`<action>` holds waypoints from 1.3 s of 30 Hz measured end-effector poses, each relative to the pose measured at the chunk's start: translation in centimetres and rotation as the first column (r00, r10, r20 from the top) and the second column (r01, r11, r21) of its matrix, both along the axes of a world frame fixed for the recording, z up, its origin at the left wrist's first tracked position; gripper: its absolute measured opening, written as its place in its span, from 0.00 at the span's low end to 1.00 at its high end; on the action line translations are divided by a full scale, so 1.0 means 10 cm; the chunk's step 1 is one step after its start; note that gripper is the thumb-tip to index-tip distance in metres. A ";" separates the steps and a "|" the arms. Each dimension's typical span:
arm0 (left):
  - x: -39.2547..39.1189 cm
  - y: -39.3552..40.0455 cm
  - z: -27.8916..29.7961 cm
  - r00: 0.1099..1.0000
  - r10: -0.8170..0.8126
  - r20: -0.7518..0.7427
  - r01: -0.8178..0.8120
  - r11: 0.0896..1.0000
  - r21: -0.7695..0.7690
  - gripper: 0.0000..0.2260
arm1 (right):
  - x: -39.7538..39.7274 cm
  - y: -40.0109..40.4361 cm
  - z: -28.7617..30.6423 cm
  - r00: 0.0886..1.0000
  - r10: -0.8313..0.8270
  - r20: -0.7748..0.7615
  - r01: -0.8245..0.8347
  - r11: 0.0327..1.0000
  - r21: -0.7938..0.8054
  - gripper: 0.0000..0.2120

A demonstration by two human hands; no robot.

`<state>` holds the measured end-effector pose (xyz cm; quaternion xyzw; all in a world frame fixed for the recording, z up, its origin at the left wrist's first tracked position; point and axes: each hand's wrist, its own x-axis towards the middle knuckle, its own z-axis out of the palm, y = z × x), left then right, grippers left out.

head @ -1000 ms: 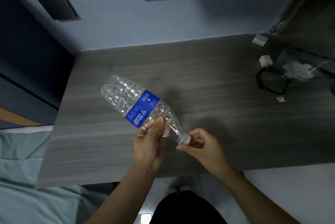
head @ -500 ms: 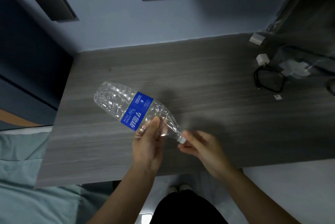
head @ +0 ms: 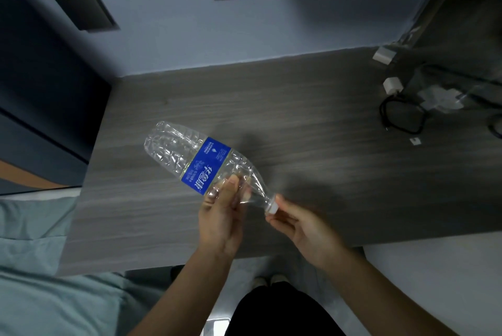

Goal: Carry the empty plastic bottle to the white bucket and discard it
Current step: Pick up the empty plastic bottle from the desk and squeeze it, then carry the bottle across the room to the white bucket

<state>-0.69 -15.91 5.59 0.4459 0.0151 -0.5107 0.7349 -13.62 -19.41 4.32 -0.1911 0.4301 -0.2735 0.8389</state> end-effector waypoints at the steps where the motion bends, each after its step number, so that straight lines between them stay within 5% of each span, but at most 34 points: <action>1: 0.00 0.01 -0.01 1.000 -0.007 0.006 0.007 1.000 -0.005 0.09 | 0.01 0.01 -0.01 1.000 -0.026 0.015 0.025 0.996 0.088 0.16; 5: 0.00 0.03 -0.03 0.998 -0.019 0.054 0.020 1.000 -0.018 0.08 | 0.05 0.09 -0.02 0.991 -0.116 0.068 0.099 0.973 0.207 0.13; 8: 0.01 0.04 -0.02 0.998 -0.003 0.056 0.003 1.000 0.001 0.08 | 0.05 0.15 -0.04 0.995 -0.089 -0.045 0.086 0.994 -0.069 0.04; 11: 0.02 0.06 -0.03 1.000 0.006 0.026 -0.007 1.000 0.016 0.07 | 0.01 0.19 -0.06 0.981 -0.104 -0.164 0.051 0.952 -0.301 0.07; 23: -0.02 0.14 -0.04 0.998 -0.054 0.033 0.053 0.999 0.012 0.07 | -0.06 0.20 -0.04 0.999 0.030 -0.040 -0.036 0.989 -0.145 0.15; 27: -0.04 0.19 -0.08 0.980 -0.144 0.135 0.129 0.985 0.118 0.06 | -0.19 0.26 -0.07 0.995 0.088 -0.054 -0.093 0.991 -0.100 0.09; 32: -0.04 0.34 -0.14 0.724 -0.458 0.517 0.307 0.884 0.353 0.05 | -0.54 0.42 -0.21 0.977 0.000 -0.213 -0.014 0.998 -0.064 0.08; 39: 0.00 0.61 -0.25 0.302 -0.748 0.591 0.467 0.657 0.592 0.08 | -1.05 0.82 -0.50 0.871 -0.085 -0.484 0.044 0.994 -0.095 0.11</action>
